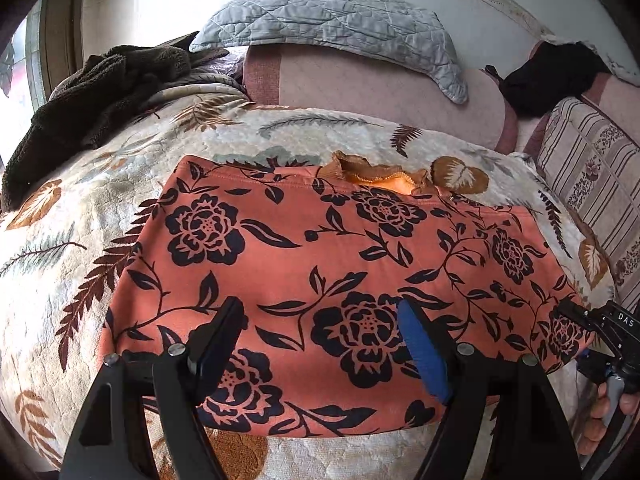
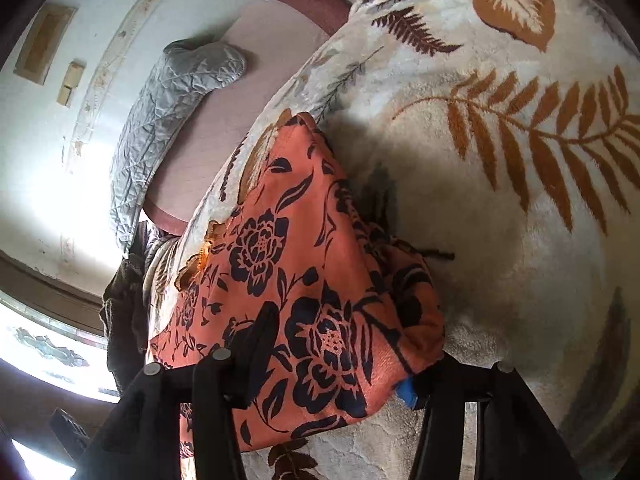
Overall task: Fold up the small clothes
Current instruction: 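Grasp the folded blouse edge with the right gripper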
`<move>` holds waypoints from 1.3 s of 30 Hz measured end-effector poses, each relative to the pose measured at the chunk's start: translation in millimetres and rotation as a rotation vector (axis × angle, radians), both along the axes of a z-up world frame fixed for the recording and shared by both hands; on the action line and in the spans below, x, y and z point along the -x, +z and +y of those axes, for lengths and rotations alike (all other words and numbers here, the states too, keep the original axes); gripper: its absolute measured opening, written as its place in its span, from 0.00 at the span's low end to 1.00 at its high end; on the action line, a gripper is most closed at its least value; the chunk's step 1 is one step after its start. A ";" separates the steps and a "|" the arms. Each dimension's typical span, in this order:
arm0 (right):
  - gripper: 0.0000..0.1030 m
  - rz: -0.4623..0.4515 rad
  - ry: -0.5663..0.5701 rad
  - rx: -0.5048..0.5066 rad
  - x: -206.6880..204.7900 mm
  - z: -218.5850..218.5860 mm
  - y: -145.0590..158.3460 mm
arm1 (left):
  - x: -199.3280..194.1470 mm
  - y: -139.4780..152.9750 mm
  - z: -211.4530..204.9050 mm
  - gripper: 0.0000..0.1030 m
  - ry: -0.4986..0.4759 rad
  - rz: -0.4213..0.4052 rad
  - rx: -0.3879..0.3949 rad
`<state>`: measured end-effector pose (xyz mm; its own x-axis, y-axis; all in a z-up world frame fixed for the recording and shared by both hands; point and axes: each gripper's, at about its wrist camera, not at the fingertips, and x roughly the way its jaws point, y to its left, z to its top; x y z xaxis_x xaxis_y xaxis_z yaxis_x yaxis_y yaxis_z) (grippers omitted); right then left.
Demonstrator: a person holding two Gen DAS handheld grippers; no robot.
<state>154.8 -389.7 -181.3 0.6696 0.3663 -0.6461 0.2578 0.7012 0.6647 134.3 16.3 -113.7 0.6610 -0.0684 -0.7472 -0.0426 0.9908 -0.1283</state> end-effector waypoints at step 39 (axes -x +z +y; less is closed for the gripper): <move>0.10 -0.080 0.107 0.413 -17.8 78.7 90.4 | 9.8 3.4 54.1 0.85 -0.035 0.017 0.065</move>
